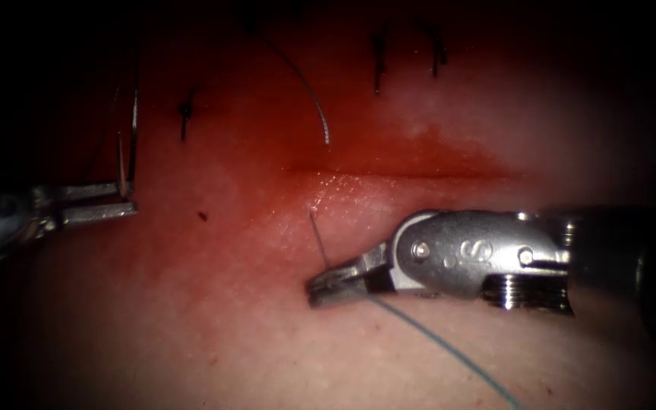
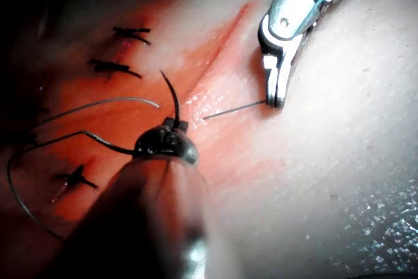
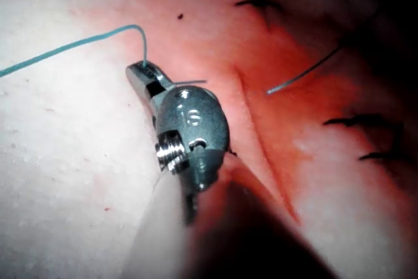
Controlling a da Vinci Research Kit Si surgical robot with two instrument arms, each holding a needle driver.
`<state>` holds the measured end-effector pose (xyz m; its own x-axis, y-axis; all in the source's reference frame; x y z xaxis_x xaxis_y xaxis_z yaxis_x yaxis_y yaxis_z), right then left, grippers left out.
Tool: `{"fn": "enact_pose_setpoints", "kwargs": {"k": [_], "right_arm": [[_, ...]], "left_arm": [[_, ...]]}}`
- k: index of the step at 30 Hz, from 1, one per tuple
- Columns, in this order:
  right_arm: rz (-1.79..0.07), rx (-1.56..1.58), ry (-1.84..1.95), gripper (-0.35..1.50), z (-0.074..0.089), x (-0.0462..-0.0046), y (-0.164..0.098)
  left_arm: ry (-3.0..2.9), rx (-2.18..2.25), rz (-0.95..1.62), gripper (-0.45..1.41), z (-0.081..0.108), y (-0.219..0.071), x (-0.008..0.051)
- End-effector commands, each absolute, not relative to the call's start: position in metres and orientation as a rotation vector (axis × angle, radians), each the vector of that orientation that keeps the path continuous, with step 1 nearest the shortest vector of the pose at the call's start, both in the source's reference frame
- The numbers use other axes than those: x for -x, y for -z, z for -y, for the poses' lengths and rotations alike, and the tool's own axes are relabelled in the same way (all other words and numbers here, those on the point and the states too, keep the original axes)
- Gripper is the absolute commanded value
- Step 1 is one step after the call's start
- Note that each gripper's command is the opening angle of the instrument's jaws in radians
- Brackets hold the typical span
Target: Wound Closure
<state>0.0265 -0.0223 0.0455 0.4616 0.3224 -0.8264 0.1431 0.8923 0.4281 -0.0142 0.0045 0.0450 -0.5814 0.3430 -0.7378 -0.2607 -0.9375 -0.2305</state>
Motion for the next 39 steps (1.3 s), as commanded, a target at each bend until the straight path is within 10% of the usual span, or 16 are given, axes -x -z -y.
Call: {"fn": "enact_pose_setpoints", "kwargs": {"k": [1, 13, 17, 22, 39], "right_arm": [[-1.106, -0.501, -0.105, -0.35, 0.024, -0.0271, -0.044], [-1.162, -0.574, 0.030, -0.35, 0.028, -0.0260, -0.037], [-1.228, -0.512, 0.031, 1.04, 0.026, -0.0269, -0.037], [-1.273, -0.373, 0.013, 1.45, 0.022, -0.0278, -0.040], [-1.244, -0.297, -0.041, 1.41, 0.015, -0.0295, -0.053]], "left_arm": [[-2.523, 1.209, 0.135, -0.45, -0.005, -0.045, 0.0148], [-2.523, 1.207, 0.133, -0.45, -0.005, -0.045, 0.0148], [-2.522, 1.207, 0.133, -0.45, -0.005, -0.045, 0.0149], [-2.528, 1.208, 0.129, -0.45, -0.005, -0.045, 0.0149], [-2.528, 1.209, 0.131, -0.45, -0.005, -0.045, 0.0148]]}}
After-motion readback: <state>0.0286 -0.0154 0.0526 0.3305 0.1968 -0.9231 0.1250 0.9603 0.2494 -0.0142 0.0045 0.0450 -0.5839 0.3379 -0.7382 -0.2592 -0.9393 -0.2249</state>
